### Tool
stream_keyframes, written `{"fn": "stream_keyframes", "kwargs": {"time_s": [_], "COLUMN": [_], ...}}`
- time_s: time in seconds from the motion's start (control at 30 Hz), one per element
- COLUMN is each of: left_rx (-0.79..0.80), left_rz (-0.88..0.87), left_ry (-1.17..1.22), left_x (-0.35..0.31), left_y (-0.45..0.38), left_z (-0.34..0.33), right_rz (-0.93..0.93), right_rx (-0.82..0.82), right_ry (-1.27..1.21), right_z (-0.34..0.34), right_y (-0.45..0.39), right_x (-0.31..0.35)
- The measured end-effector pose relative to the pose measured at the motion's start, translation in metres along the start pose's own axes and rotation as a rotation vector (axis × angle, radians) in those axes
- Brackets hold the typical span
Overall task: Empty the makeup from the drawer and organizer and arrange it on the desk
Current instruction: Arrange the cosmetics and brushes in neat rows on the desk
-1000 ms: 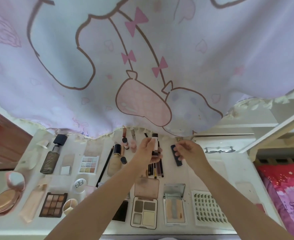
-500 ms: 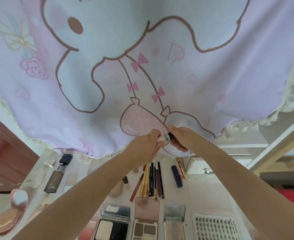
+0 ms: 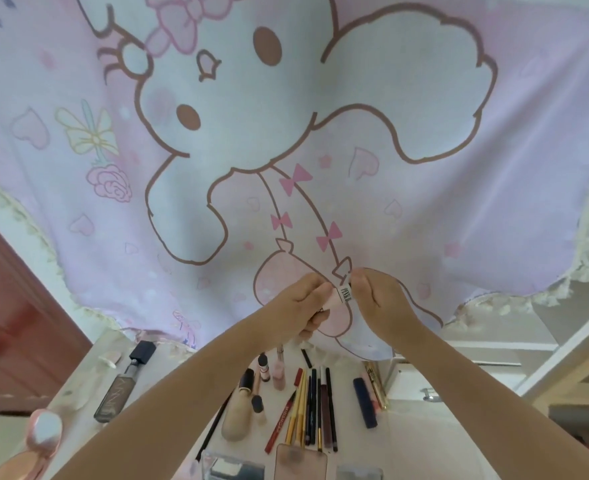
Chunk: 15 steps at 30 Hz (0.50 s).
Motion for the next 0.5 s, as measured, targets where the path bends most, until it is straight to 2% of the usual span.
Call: {"fn": "stream_keyframes", "kwargs": {"time_s": [0.1,0.17,0.27,0.37,0.43,0.5], "left_rx": [-0.122,-0.235,-0.349,-0.357,-0.379,-0.393], "left_rz": [-0.064,-0.068,-0.079,-0.084,-0.113,-0.137], "left_ry": [-0.404,-0.564,-0.635,-0.658,-0.661,-0.672], "left_x": [-0.006,-0.007,-0.010,-0.014,-0.017,-0.020], "left_y": [0.002,0.005,0.011,0.010,0.008,0.007], "left_z": [0.011,0.020,0.032,0.035,0.036,0.036], "right_rz": [-0.099,-0.143,-0.149,-0.202,-0.304,-0.306], "right_rx": [0.092,0.167,0.245,0.339,0.311,0.207], "right_ry": [-0.023,-0.064,-0.259,-0.404,-0.417,-0.285], "right_z": [0.004,0.006,0.008,0.005,0.001,0.003], "right_y": [-0.005,-0.007,-0.009,-0.016,-0.020,-0.025], "right_x": [-0.005,-0.004,0.003,0.010,0.014,0.015]}}
Point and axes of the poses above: each hand's wrist, its own y-axis away from the middle knuckle, its own z-axis out of the back of the hand, x = y × z, the point moved 5 cm from there along -y, towards the middle knuckle, and after that the axes turned 11 degrees about -y, right-handed, at the moved point
